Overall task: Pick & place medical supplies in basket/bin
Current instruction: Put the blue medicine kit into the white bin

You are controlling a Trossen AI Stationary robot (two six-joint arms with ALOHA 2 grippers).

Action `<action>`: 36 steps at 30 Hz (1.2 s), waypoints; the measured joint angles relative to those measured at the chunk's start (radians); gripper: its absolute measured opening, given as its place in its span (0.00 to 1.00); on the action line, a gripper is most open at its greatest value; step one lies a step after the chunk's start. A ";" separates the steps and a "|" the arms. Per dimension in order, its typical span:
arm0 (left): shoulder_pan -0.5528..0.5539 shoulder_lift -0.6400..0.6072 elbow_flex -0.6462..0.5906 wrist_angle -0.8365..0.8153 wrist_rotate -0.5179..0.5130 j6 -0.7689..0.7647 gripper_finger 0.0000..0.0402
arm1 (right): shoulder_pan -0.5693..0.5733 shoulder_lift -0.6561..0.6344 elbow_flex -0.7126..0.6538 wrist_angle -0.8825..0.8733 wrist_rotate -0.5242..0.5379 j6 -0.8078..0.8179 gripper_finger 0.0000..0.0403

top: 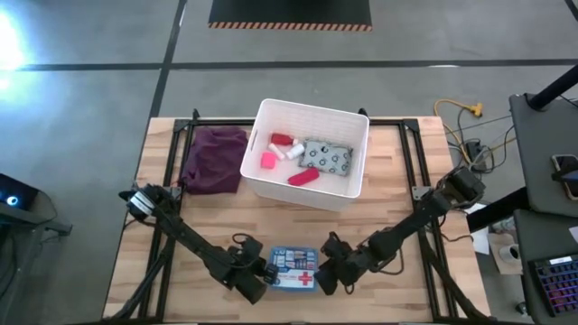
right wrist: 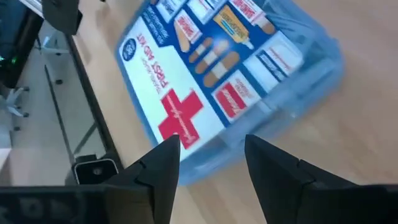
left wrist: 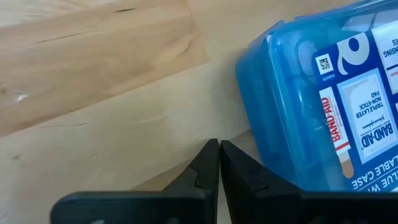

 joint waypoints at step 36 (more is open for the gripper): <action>0.055 -0.058 0.181 0.363 -0.198 0.422 0.00 | 0.053 0.064 0.004 -0.257 -0.062 0.008 0.43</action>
